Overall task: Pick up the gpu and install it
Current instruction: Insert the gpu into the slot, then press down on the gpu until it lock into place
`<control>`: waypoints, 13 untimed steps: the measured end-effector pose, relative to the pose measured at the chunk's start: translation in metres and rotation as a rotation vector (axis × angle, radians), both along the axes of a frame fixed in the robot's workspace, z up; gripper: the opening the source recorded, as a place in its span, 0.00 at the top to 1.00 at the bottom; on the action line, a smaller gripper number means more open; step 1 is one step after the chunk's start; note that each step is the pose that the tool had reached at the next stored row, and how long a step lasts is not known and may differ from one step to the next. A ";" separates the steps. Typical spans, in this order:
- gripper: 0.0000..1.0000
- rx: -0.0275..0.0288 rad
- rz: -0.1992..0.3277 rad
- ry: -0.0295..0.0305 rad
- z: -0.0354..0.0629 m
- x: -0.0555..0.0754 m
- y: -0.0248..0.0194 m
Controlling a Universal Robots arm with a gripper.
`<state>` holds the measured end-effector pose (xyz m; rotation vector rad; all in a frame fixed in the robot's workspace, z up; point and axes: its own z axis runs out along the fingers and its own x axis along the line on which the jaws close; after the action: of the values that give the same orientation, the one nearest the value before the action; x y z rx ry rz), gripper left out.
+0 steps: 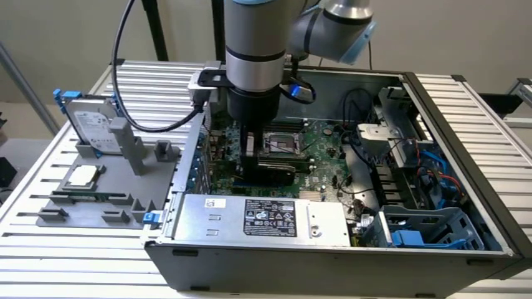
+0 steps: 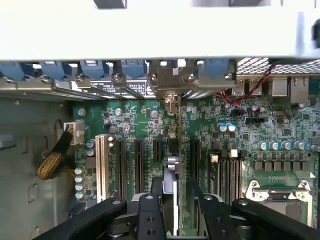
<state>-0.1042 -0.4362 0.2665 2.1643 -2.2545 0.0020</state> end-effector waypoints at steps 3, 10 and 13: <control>0.00 -0.0002 0.000 0.0003 0.0139 0.000 0.0000; 0.00 0.0001 0.000 0.0002 0.0219 0.000 0.0000; 0.00 0.0000 0.000 0.0003 0.0220 0.000 0.0000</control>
<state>-0.1040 -0.4362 0.2885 2.1642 -2.2543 0.0017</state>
